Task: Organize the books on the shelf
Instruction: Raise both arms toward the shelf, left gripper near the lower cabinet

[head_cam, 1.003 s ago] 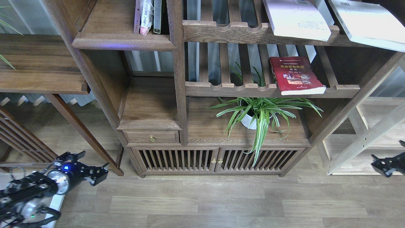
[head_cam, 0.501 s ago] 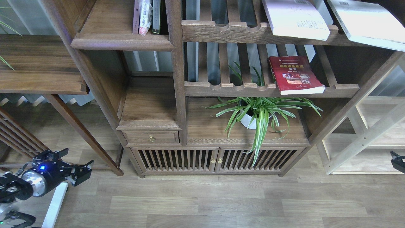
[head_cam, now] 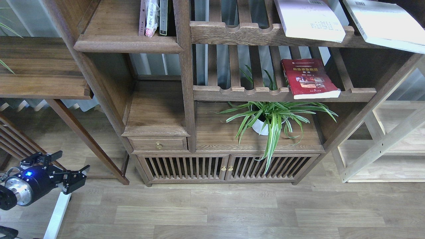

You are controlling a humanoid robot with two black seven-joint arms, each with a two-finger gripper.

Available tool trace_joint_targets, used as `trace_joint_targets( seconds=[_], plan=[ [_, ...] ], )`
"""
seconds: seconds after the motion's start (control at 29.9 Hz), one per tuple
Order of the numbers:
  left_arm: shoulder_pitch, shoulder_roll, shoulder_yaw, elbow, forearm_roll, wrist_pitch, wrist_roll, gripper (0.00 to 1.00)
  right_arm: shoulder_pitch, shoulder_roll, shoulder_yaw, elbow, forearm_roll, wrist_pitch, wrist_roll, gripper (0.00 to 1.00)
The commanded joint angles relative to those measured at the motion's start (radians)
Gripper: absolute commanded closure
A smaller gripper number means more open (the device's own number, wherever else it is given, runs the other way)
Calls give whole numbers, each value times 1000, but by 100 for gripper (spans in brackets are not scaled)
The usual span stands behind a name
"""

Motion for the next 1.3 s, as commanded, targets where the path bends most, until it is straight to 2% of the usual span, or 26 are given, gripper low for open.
trace_joint_targets(
  seconds=[0.0,0.27,0.47,0.57,0.94,1.27],
  plan=[
    [-5,0,-4,-7,31,-3,-1,1,37,-25,45,29,-91,-43,0,0],
    [-6,0,-24,-13,31,-3,1,1,69,-8,46,75,-340,-351,0,0],
    [-5,1,-24,-13,31,-1,2,1,75,-19,43,215,-379,-608,0,0],
    [-6,3,-24,-13,31,-3,2,1,83,-30,48,279,-421,-694,0,0],
    [-5,1,-27,-10,31,-4,5,1,176,-125,48,460,-511,-808,0,0],
    [-3,-11,-27,-3,32,-3,7,1,229,-139,46,514,-625,-813,0,0]
  ],
)
